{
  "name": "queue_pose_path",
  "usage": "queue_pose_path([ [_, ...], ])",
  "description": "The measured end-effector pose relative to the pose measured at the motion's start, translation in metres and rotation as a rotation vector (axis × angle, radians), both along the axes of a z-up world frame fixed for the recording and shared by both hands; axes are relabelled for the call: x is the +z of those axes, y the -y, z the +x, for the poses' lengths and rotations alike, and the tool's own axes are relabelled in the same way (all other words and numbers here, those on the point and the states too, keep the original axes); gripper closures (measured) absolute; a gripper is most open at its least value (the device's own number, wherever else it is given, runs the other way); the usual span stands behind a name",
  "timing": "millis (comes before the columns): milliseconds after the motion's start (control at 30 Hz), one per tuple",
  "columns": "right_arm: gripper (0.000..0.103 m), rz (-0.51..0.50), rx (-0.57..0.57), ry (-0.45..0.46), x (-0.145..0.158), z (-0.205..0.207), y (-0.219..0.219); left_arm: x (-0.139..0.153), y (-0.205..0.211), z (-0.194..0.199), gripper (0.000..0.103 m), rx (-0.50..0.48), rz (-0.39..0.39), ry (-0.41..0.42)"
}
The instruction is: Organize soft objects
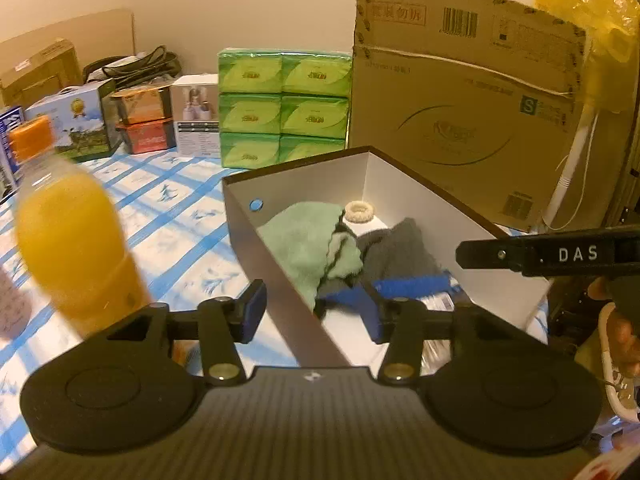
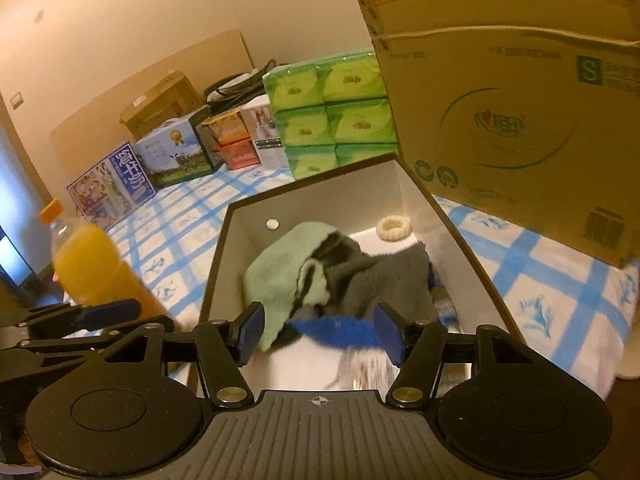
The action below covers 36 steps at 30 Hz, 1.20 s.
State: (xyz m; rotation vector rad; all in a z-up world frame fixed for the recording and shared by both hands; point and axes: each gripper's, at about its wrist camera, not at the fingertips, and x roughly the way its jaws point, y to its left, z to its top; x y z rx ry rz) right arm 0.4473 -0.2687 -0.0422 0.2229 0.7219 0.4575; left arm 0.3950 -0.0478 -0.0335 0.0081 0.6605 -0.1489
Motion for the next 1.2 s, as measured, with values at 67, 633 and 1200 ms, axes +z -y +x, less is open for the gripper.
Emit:
queue_pose_path([
  [67,0.037,-0.01,-0.013,0.005,0.002,-0.019,-0.001,0.003,-0.004,-0.017,0.05,0.017,-0.012,-0.003],
  [633,0.031,-0.021,-0.028,0.049,0.02,-0.139,-0.025,0.028,-0.041,-0.146,0.048,0.127,-0.036,0.012],
  [1200,0.029,-0.031,0.028,0.036,0.012,-0.232,-0.067,0.023,-0.067,-0.241,0.047,0.237,-0.028,-0.013],
])
